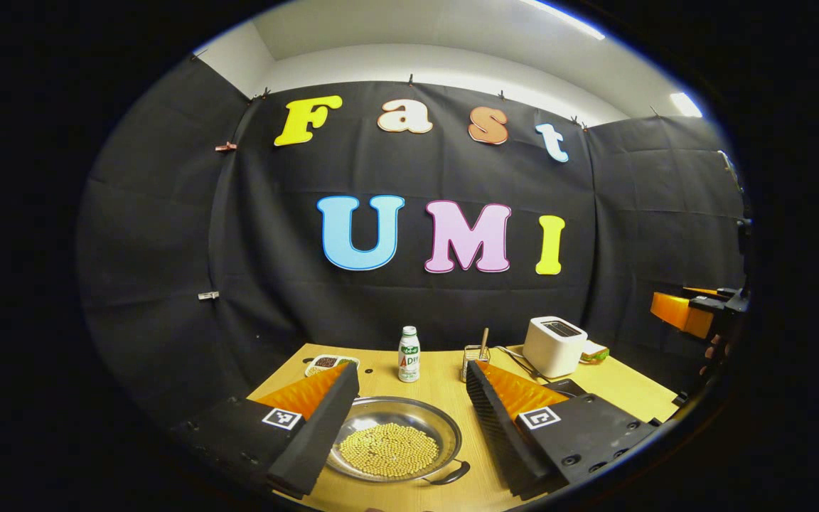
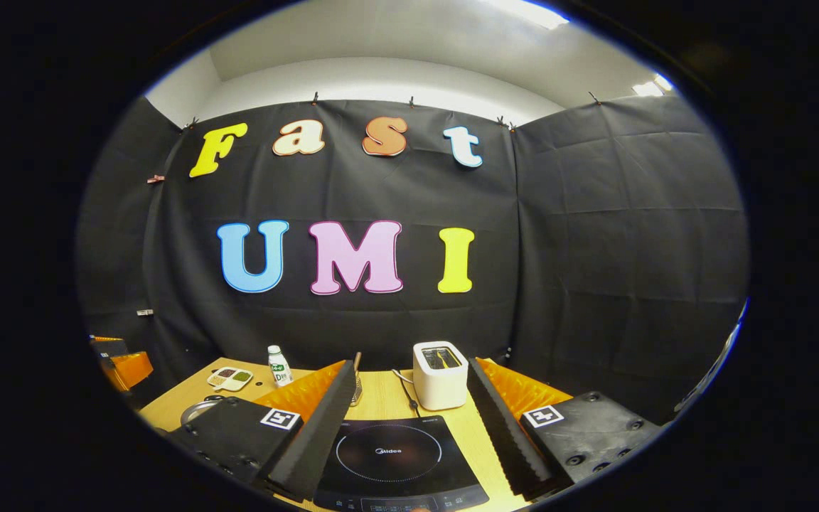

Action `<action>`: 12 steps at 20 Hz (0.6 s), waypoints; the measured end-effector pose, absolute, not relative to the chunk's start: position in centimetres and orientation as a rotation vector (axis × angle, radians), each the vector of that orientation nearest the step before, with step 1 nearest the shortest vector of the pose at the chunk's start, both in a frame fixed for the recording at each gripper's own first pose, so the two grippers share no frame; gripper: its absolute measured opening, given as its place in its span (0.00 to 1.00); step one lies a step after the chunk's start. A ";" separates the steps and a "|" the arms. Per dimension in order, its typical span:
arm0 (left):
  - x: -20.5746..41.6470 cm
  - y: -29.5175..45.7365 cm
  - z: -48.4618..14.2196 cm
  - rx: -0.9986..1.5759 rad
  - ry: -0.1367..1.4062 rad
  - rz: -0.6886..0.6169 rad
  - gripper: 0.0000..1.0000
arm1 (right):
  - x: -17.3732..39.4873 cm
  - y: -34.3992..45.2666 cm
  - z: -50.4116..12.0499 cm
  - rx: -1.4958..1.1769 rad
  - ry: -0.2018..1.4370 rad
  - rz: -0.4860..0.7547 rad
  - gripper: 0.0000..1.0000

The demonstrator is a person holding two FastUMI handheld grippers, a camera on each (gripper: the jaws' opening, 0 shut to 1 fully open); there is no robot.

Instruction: First push the handle of the pot to place it horizontally, then grasp the pot with both hands and set it on the induction cooktop.

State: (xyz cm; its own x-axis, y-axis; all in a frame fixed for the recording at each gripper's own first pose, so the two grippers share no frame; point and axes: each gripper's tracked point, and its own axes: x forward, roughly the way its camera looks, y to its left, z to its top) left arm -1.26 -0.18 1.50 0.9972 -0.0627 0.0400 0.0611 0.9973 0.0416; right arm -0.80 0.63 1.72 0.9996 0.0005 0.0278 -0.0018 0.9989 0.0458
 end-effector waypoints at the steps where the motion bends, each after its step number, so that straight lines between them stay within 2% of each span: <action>1: -1.2 -0.2 1.4 0.043 -0.039 -0.068 0.95 | -0.9 0.5 1.6 0.045 -0.024 -0.001 0.98; 10: -0.7 1.1 -0.1 0.017 0.013 -0.098 0.96 | -1.1 0.6 1.5 0.044 -0.008 0.002 0.98; 12: -0.7 0.9 -0.5 0.034 0.035 -0.131 0.92 | -1.1 0.6 1.1 0.034 0.001 -0.001 0.98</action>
State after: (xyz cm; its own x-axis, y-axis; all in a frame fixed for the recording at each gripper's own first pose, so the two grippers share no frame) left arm -0.67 0.88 -0.47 0.9908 -0.1304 -0.0373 0.1316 0.9908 0.0315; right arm -1.14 0.56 1.13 1.0000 -0.0012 -0.0007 0.0012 0.9994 0.0336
